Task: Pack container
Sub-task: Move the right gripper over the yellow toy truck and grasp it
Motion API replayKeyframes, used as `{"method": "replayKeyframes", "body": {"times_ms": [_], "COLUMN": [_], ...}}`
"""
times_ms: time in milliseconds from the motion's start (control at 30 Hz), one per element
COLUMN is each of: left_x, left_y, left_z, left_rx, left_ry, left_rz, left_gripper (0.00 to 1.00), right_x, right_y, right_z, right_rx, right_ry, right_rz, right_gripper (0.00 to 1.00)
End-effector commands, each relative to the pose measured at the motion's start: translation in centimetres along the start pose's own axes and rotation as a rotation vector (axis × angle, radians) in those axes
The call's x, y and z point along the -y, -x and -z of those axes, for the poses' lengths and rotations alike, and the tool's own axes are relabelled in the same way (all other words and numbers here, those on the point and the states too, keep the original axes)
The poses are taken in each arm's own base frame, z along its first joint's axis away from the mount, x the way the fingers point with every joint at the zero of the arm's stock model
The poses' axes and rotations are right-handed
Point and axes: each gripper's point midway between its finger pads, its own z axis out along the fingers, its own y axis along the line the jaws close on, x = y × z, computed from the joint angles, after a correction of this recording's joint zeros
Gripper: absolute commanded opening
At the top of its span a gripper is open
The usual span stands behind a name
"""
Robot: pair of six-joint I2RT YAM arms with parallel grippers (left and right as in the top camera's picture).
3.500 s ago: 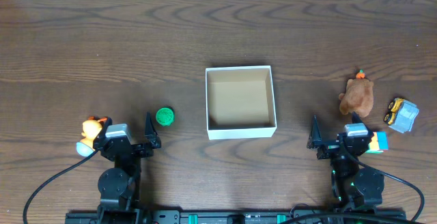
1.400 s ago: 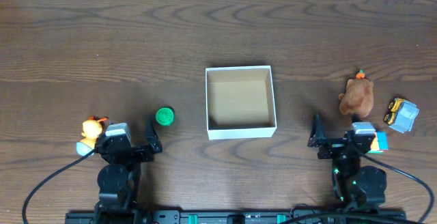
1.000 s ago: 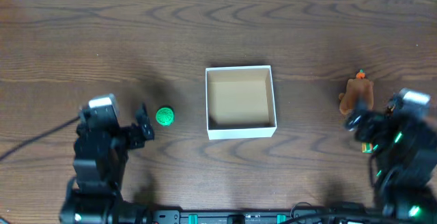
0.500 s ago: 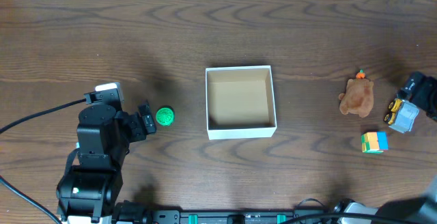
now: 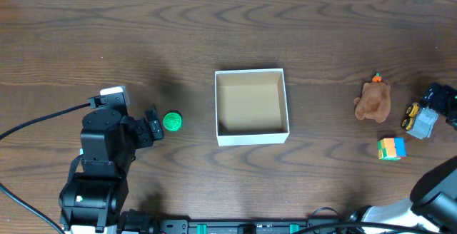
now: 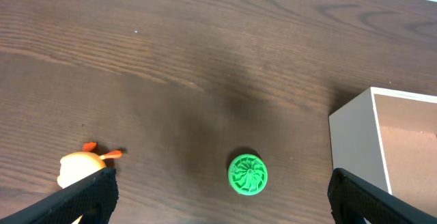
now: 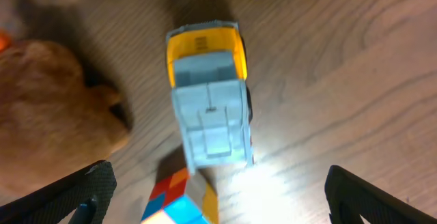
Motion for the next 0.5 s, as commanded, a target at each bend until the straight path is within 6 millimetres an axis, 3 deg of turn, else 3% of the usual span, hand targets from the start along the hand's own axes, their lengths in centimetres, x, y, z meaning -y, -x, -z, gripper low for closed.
{"method": "replayKeyframes", "body": {"times_ms": [0,300,467], "left_x": [0.1,0.2,0.2], "left_y": [0.6,0.6,0.6], "left_z": [0.4,0.4,0.4], "left_rx": [0.017,0.017,0.017], "left_ry": [-0.006,-0.006,-0.006], "left_rz": [0.017,0.017,0.017], "left_gripper": [0.98,0.98,0.98], "right_x": [0.5,-0.7,-1.7], "right_y": [0.2,0.0,-0.3], "right_z": [-1.2,-5.5,-6.7], "right_rx": [-0.019,-0.09,-0.117], "right_ry": [-0.019,0.046,0.106], "right_rz": [0.024,0.025,0.02], "right_gripper": [0.99,0.99,0.99]}}
